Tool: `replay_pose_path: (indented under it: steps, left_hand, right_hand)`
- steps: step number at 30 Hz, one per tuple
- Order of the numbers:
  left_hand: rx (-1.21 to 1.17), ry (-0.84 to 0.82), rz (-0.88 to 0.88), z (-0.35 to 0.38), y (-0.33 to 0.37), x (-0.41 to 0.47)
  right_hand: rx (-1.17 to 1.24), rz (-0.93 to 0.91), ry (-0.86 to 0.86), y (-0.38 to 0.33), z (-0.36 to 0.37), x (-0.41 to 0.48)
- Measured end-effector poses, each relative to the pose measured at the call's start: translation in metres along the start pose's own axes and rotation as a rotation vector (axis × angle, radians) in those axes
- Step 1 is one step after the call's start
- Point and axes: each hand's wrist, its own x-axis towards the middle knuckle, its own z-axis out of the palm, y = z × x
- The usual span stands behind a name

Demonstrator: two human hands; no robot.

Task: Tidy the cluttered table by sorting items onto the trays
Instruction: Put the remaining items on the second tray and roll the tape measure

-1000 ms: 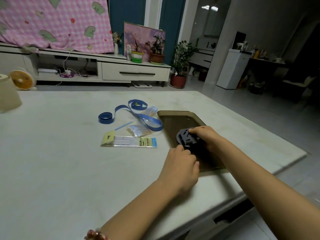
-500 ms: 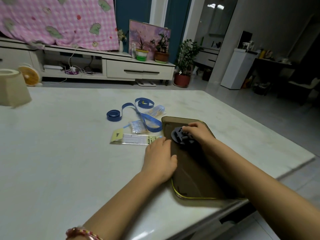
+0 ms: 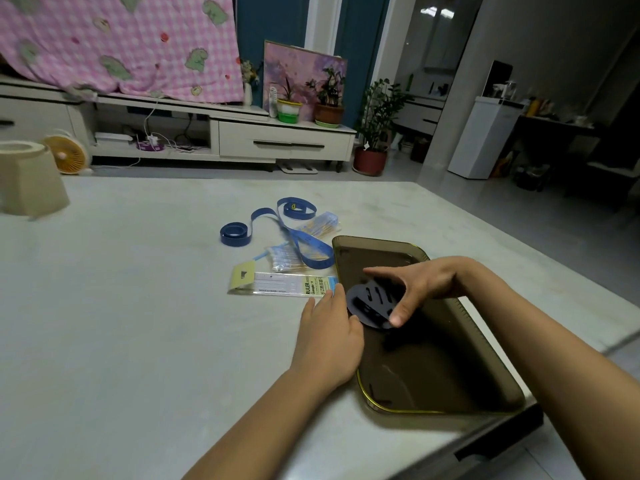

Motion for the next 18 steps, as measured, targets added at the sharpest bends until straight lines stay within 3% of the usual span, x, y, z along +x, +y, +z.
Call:
replay_pose_path:
  steps: [3, 8, 10, 14, 18]
  left_hand:
    - [-0.007, 0.004, -0.002, 0.000, -0.001, 0.000]
    - [0.003, 0.000, -0.020, 0.000, -0.001, -0.001]
    - [0.004, -0.009, -0.020, 0.000, -0.001, 0.000]
    - [0.014, -0.019, -0.024, -0.001, -0.001, 0.001]
    - [0.013, -0.016, -0.014, -0.004, -0.002, -0.002]
  right_hand:
    - [-0.102, 0.024, 0.118, -0.010, -0.005, 0.009]
    - [-0.266, 0.074, 0.599, 0.000, -0.005, 0.030]
    - [-0.301, 0.009, 0.733, 0.010, 0.005, 0.041]
    - [-0.191, -0.049, 0.818, 0.010, 0.013, 0.055]
    - [0.145, -0.095, 0.792, -0.002, 0.011, 0.052]
